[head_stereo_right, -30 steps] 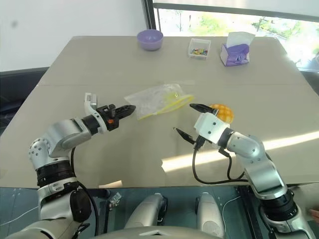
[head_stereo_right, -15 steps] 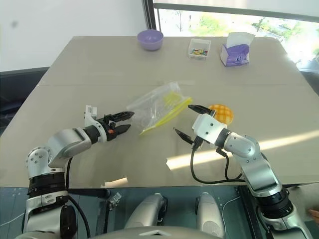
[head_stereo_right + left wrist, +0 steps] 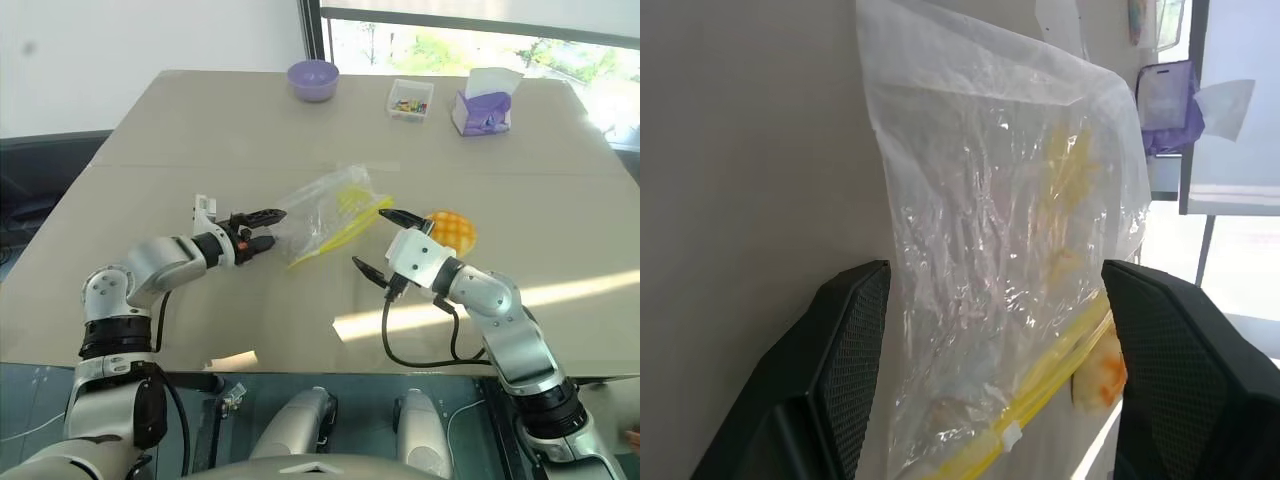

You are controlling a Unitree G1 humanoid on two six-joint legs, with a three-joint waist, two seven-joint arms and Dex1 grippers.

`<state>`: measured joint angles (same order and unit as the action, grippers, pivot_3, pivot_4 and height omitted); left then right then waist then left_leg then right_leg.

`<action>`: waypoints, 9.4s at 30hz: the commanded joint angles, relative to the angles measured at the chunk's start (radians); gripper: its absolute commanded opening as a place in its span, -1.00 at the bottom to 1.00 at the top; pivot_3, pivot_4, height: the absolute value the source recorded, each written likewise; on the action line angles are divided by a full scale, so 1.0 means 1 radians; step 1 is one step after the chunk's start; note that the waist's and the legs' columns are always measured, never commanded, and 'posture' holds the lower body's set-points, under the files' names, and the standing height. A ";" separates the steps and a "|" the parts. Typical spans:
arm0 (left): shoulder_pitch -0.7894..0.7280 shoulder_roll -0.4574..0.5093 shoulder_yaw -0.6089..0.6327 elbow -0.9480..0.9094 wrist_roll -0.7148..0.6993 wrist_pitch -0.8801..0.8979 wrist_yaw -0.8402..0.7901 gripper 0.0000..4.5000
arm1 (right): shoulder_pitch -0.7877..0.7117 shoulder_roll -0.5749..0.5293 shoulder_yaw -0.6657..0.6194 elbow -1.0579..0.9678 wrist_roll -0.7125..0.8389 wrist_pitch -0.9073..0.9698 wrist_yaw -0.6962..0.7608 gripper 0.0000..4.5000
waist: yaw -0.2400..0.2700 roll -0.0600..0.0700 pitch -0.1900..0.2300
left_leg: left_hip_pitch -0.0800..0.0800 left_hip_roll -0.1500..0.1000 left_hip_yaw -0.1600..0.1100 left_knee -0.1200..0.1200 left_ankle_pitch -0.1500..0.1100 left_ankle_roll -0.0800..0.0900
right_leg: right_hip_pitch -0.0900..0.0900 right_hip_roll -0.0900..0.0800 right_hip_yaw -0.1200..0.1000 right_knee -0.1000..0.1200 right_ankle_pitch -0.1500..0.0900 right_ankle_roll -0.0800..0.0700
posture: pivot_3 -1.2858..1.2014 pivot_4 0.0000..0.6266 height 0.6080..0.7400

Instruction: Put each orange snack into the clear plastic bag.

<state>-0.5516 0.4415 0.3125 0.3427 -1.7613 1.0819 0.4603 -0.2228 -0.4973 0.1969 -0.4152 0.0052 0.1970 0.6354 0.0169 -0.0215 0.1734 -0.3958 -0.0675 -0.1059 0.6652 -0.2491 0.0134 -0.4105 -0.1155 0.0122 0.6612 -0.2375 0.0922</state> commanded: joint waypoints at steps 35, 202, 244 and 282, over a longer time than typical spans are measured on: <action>-0.299 -0.305 0.322 -0.071 -0.211 0.044 0.407 -0.98 | -0.334 0.156 0.189 0.662 -0.572 -0.292 -0.508 1.00 | -0.025 -0.004 0.002 | -0.002 0.001 0.002 -0.002 0.000 -0.001 | -0.002 0.001 0.002 -0.004 0.000 0.000 | 0.03 -0.52 1.00; 0.151 0.164 -0.375 -0.296 1.573 -1.252 -1.433 -1.00 | -0.313 0.087 0.328 0.563 -0.401 -0.161 -0.187 -0.74 | -0.060 -0.001 0.002 | 0.000 0.006 0.008 -0.011 0.001 -0.002 | -0.009 0.006 0.008 -0.001 0.001 -0.002 | 0.03 -0.52 1.00; 0.097 0.144 -0.362 -0.225 1.618 -1.121 -1.296 -1.00 | -0.110 0.177 -0.254 0.275 -0.034 0.403 -0.197 0.97 | -0.054 -0.001 0.002 | 0.000 0.007 0.008 -0.011 -0.001 0.002 | -0.009 0.007 0.008 -0.001 0.002 -0.003 | 0.03 -0.52 1.00; 0.129 0.087 -0.360 -0.373 1.551 -1.072 -1.358 -1.00 | -0.234 0.146 -0.097 0.140 0.273 0.443 -0.011 -0.90 | -0.053 -0.001 0.002 | 0.001 0.008 0.007 -0.010 -0.001 0.002 | -0.007 0.007 0.007 -0.002 0.002 -0.003 | 0.03 -0.52 1.00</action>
<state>-0.4241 0.5250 -0.0561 0.0219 -0.1921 0.0137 -0.8991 -0.4313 -0.3449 0.1027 -0.2547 0.2619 0.6506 0.6154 -0.0364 -0.0223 0.1750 -0.3950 -0.0597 -0.0988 0.6552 -0.2501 0.0154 -0.4175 -0.1081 0.0191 0.6590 -0.2356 0.0891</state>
